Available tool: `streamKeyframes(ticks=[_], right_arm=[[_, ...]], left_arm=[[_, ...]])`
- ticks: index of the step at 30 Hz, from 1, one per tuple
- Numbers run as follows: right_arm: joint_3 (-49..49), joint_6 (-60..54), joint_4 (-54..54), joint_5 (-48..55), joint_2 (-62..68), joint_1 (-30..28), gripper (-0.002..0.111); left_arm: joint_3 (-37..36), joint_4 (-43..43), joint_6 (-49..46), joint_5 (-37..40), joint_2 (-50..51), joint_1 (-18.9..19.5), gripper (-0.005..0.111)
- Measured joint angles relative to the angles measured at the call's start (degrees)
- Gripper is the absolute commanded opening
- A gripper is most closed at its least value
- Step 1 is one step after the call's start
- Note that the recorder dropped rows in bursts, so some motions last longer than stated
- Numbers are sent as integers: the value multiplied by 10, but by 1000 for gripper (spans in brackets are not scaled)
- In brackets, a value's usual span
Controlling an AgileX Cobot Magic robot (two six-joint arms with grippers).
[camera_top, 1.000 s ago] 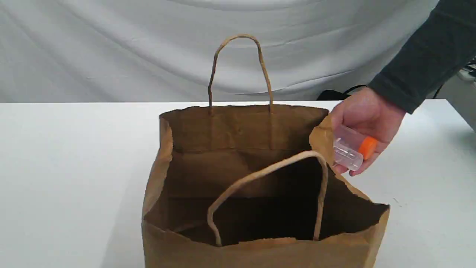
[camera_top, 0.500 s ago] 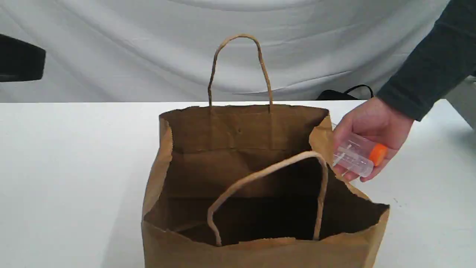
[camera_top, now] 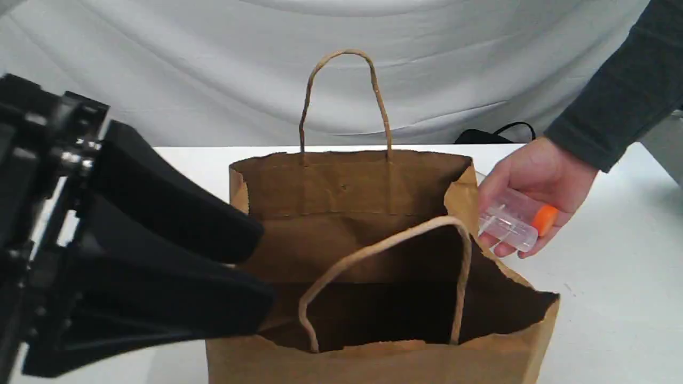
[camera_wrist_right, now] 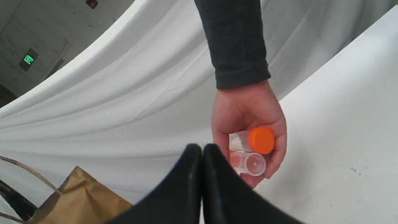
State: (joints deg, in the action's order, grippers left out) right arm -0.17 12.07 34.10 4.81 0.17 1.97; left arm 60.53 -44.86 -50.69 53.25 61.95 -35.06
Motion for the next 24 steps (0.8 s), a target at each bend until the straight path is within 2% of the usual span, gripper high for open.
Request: streamKeyframes(ticks=[3,6,11,16,17,20,22,24], right_arm=[[0,0,0,8,0,0,0],[0,0,0,14,0,0,0],[0,0,-1,17,0,0,0],[0,0,-1,18,0,0,0],[0,0,-1,18,0,0,0],[0,0,-1,19,0,0,0],[0,0,-1,19,0,0,0],[0,0,-1,22,0,0,0]], left_arm=[[0,7,14,-63,5,-32,61],[0,7,18,-91,12,-57,61],[0,6,18,-92,44,-75,61],[0,6,19,-81,60,-75,60],[0,6,19,-81,60,-75,57],[0,6,19,-81,60,-75,32],[0,6,19,-81,60,-75,5],[0,6,18,-81,60,-75,0]])
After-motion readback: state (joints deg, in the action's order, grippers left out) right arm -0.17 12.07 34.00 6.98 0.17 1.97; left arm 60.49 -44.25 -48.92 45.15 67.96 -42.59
